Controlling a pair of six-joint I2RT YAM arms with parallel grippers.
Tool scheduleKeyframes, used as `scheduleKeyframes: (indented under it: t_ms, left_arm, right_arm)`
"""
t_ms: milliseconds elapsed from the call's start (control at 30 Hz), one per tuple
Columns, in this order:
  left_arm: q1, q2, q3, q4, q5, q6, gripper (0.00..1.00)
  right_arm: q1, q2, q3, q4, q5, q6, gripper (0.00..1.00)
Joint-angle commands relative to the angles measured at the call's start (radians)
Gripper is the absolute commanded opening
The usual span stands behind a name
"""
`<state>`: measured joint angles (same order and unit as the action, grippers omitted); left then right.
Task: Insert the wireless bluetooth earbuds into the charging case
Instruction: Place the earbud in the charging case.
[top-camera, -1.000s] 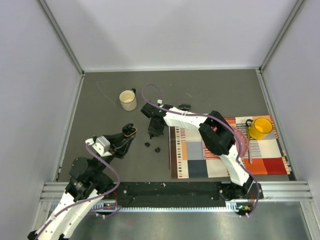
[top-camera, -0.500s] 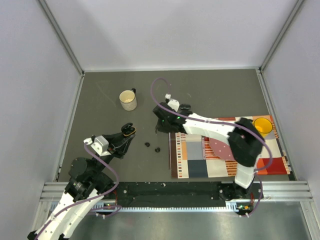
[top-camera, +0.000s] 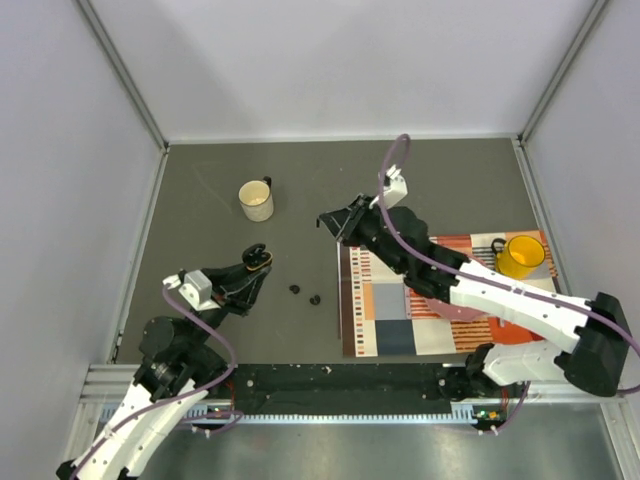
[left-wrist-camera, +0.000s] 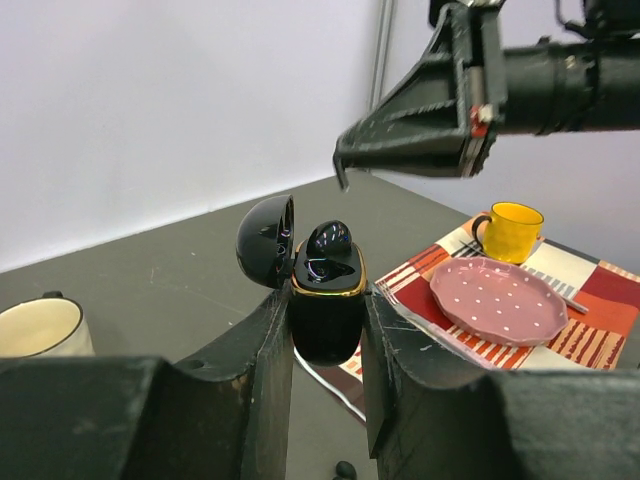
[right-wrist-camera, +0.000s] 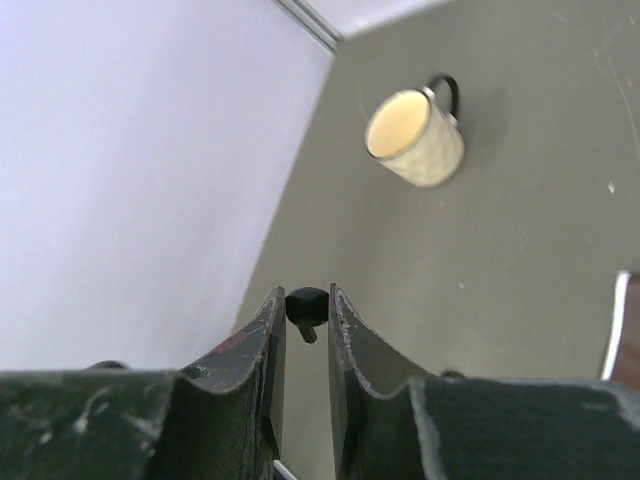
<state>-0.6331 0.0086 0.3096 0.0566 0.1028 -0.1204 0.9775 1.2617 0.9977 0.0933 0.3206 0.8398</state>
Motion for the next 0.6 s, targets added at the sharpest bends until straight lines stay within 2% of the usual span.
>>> scheduleKeyframes:
  t_ms: [0,333,567]
  left_arm:
    - [-0.002,-0.165,-0.029,0.117,-0.009,-0.038,0.0]
    - [-0.002,-0.13,-0.05,0.186,0.051,-0.025,0.0]
    - [-0.002,-0.108,-0.069,0.249,0.075,-0.015,0.0]
  right_arm:
    - [0.015,-0.088,-0.016,0.201,-0.046,-0.109,0.0]
    - [0.122,-0.094,-0.01,0.456,-0.236,-0.344,0.0]
    - [0.193,-0.032,0.038,0.461,-0.317,-0.401,0.0]
